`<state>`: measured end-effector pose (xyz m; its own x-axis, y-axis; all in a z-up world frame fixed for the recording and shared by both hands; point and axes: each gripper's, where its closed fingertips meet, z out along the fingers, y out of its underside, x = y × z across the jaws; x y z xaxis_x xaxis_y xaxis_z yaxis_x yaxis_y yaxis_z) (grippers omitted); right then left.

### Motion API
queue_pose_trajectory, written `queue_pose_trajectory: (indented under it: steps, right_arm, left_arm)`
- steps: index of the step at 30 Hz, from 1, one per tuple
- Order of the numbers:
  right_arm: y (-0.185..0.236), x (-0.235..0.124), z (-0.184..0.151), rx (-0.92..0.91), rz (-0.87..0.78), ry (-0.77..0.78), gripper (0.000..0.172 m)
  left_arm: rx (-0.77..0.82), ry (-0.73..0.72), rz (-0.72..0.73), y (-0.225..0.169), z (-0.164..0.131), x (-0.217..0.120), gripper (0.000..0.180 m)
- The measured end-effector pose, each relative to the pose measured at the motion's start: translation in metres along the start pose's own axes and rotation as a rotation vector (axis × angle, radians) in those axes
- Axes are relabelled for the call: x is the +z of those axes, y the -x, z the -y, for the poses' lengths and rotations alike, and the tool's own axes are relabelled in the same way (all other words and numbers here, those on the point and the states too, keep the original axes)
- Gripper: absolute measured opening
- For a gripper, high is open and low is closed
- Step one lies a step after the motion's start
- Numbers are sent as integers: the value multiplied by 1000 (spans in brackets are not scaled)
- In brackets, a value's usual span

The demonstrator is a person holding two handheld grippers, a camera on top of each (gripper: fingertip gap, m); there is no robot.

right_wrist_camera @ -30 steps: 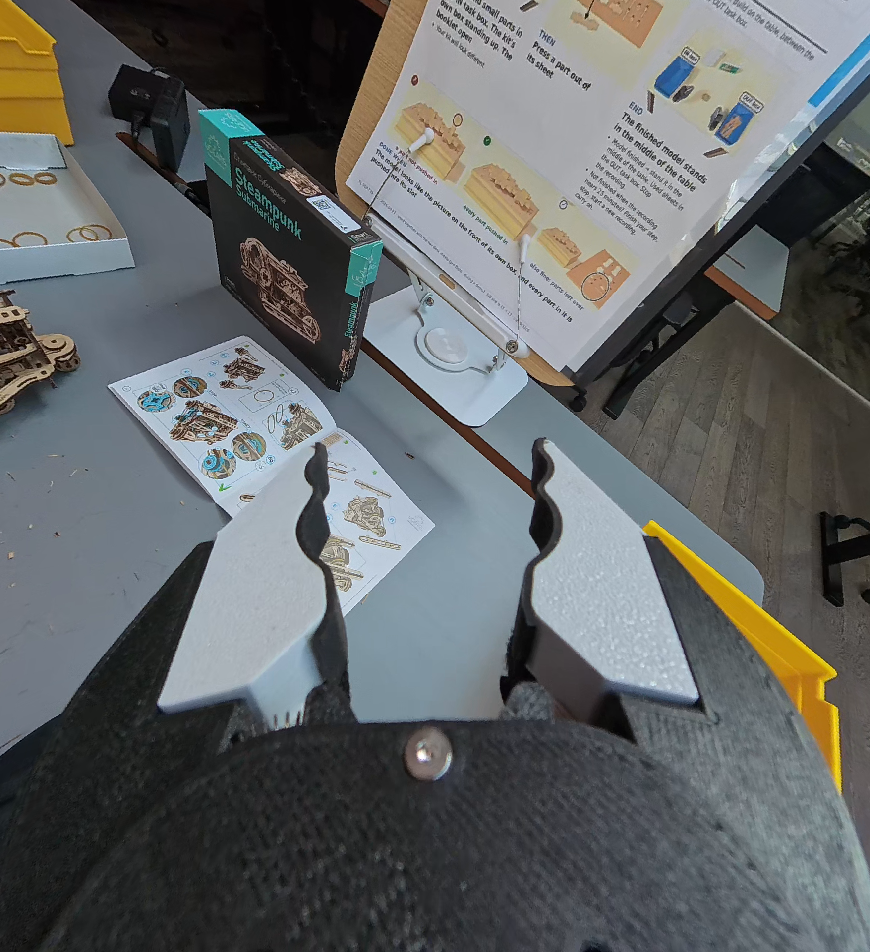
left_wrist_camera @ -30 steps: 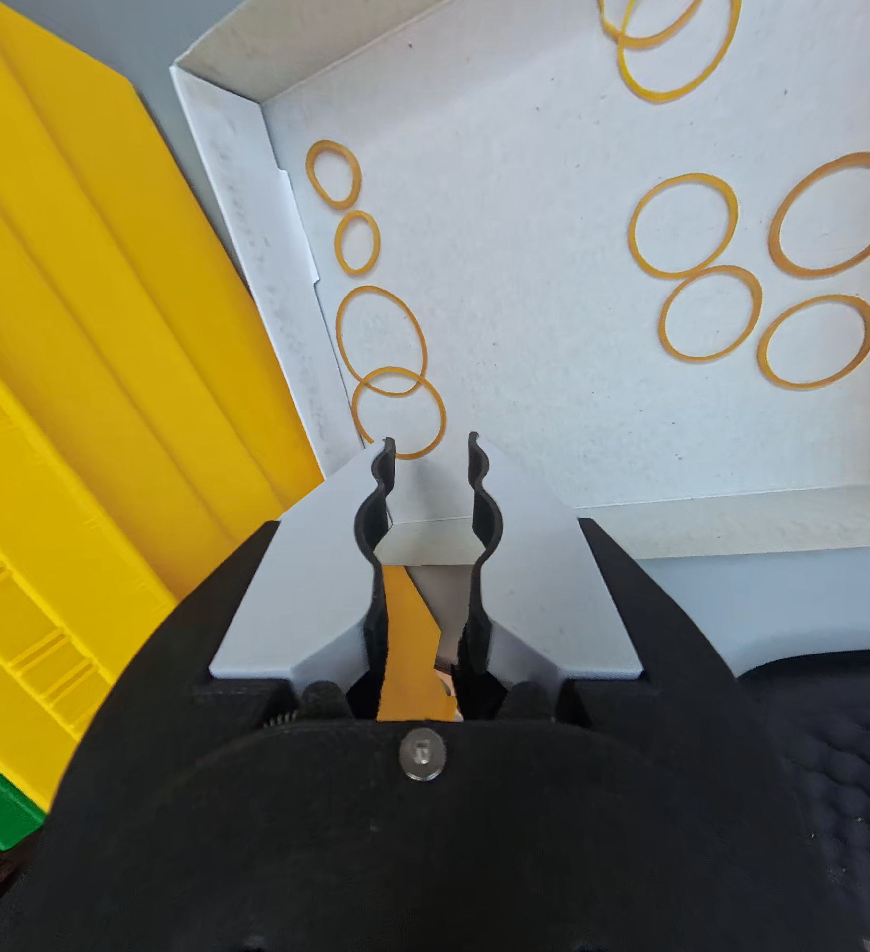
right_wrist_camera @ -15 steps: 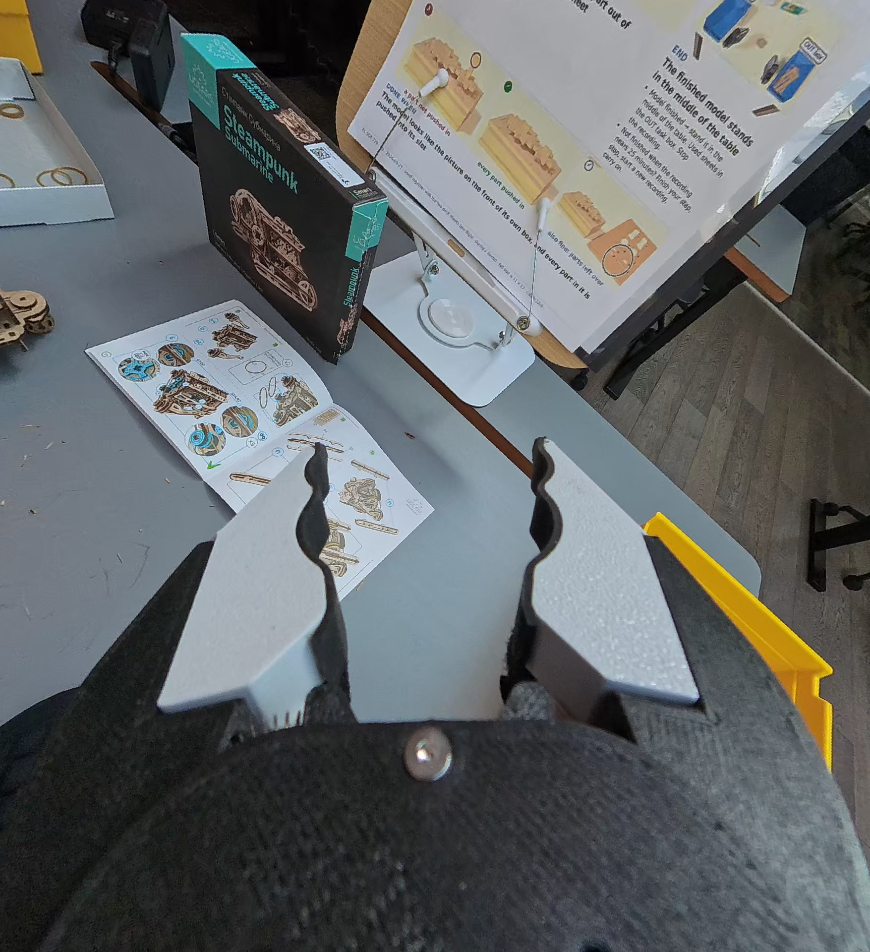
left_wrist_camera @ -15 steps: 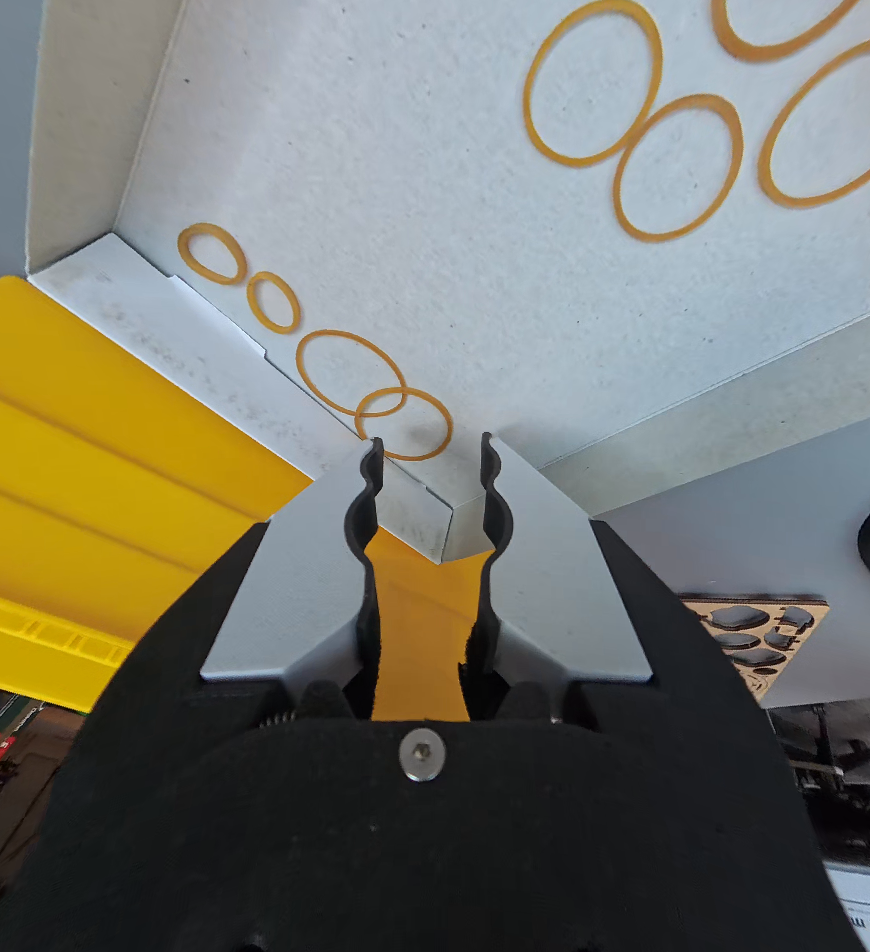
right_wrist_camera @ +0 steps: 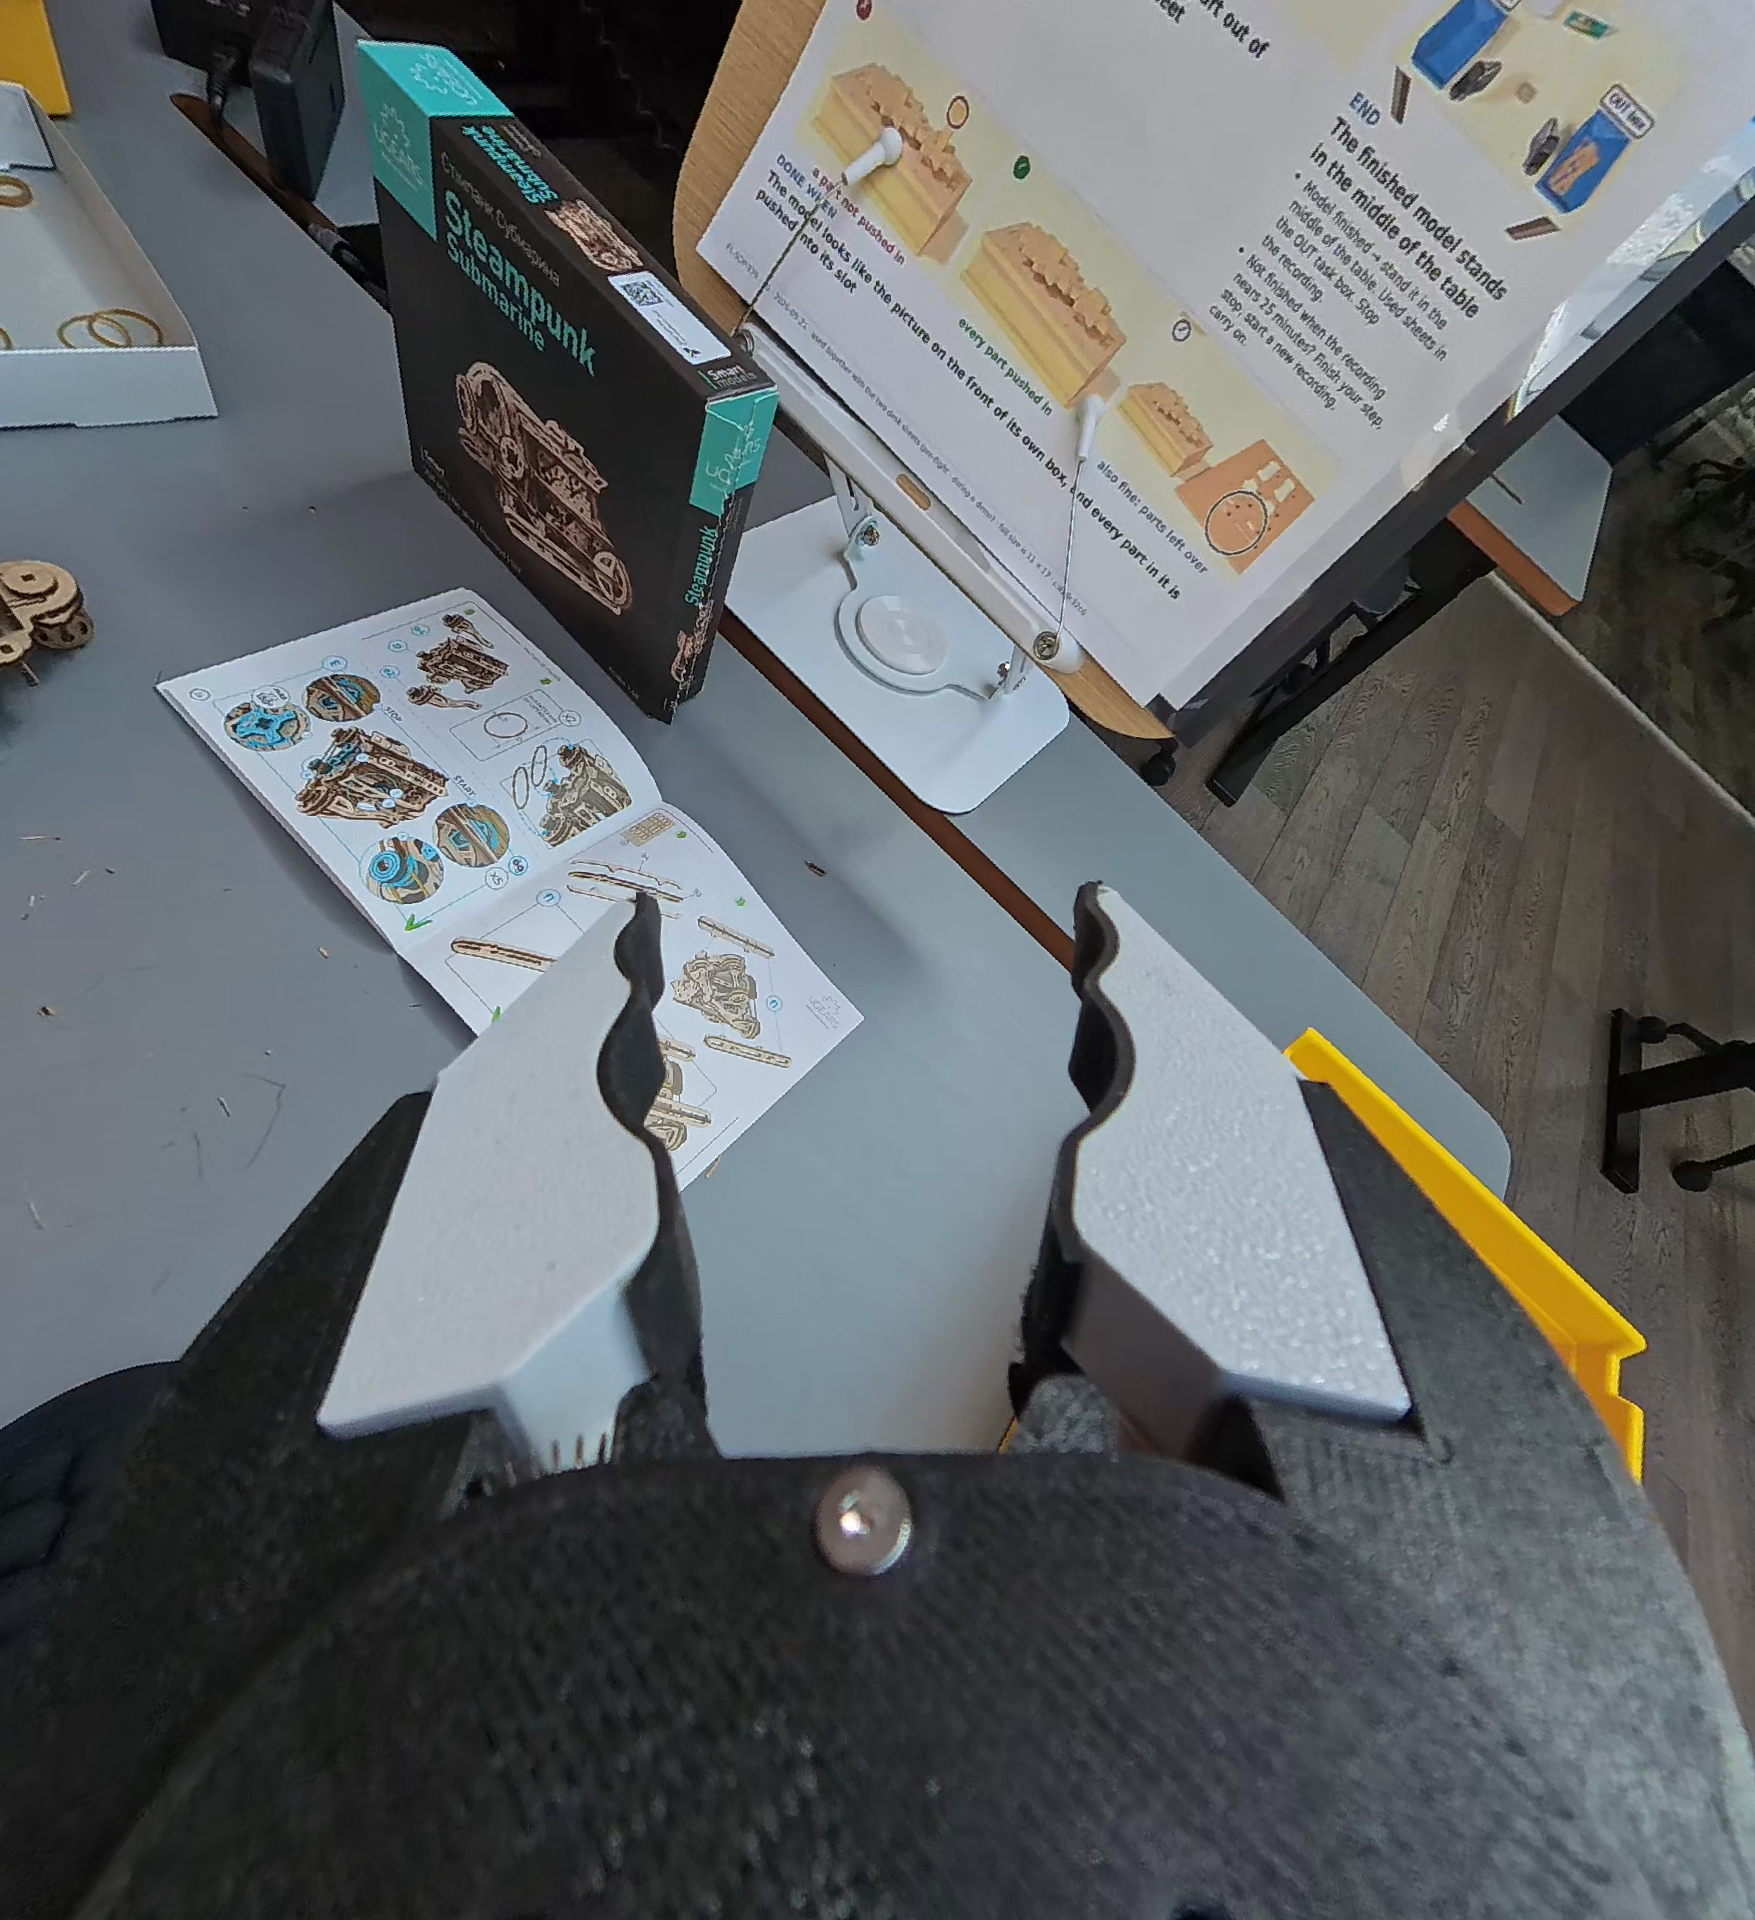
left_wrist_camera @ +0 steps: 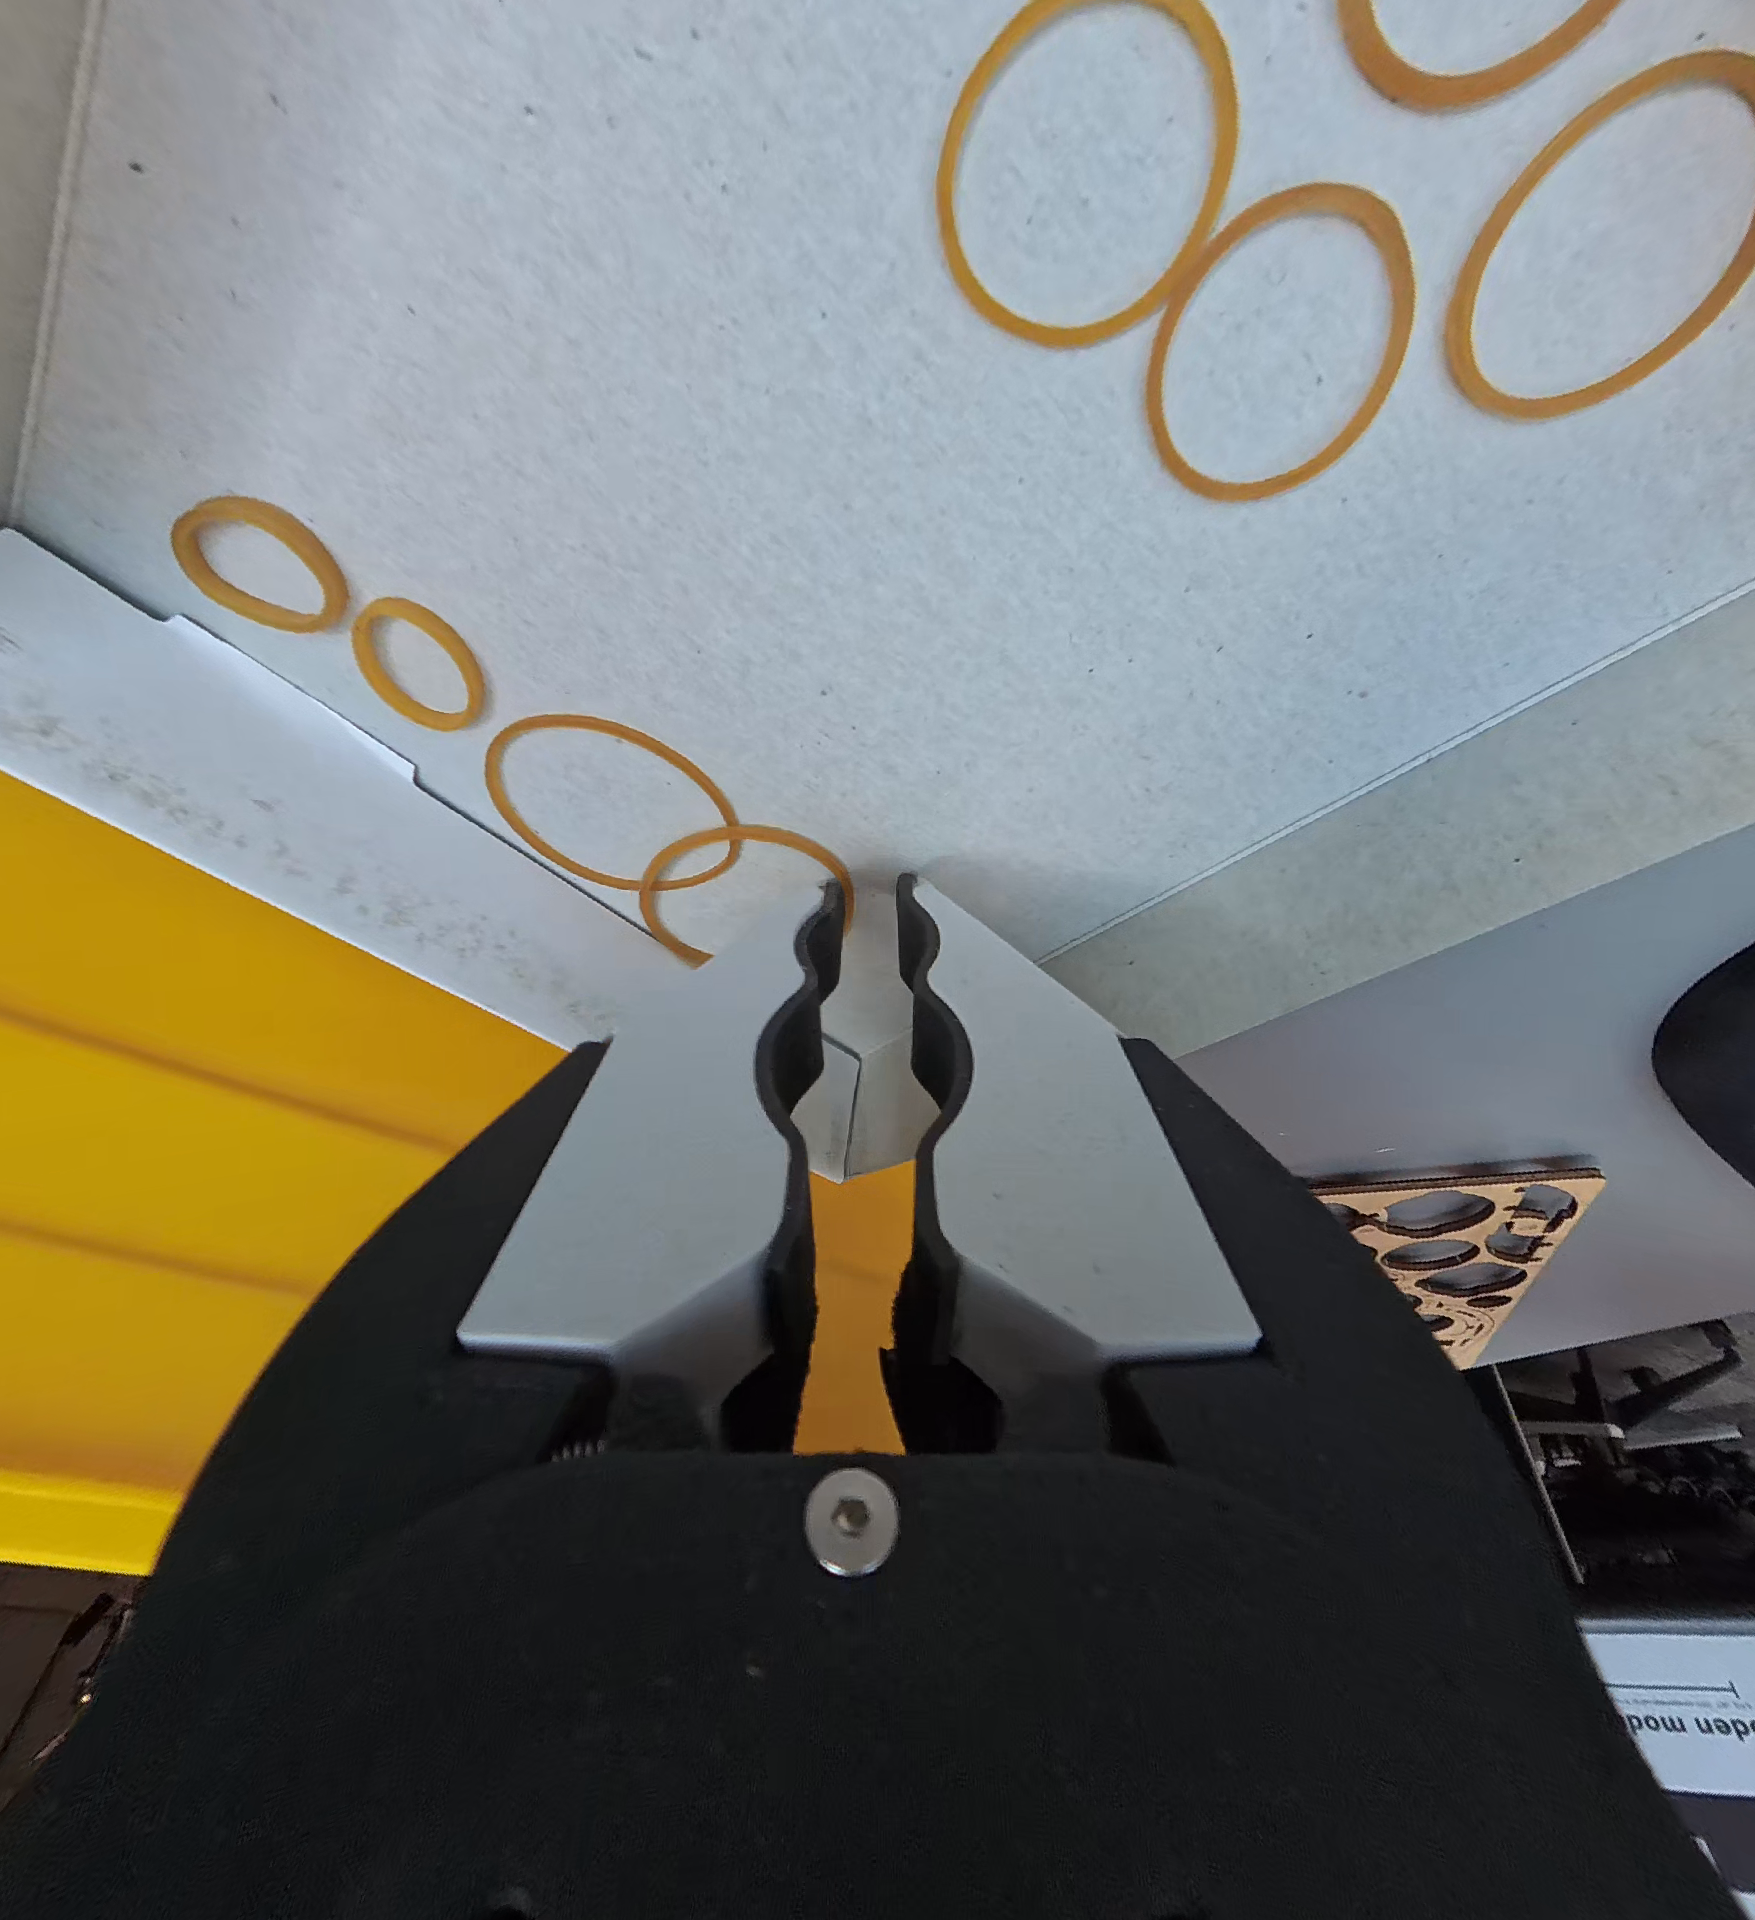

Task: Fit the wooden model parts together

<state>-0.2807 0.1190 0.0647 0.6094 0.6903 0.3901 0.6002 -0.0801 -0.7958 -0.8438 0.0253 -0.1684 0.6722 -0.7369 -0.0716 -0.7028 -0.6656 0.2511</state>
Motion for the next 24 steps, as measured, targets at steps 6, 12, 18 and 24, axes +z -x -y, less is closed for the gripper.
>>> queue_pose_trajectory:
  steps: [6, 12, 18, 24]
  right_arm:
    - [2, -2, -1, -19, 4, 7, 79]
    - [2, -3, -1, -29, 8, 6, 79]
    - [5, 1, -4, -51, 18, 32, 79]
    - [4, -1, -8, -69, 9, 50, 79]
  left_arm:
    - [-61, -5, -48, -2, 0, 0, 7]
    - [-29, 51, -25, -1, -11, -3, 12]
    - [-19, 3, -28, 3, -6, -9, 25]
    - [65, 92, -17, 4, -9, 3, 22]
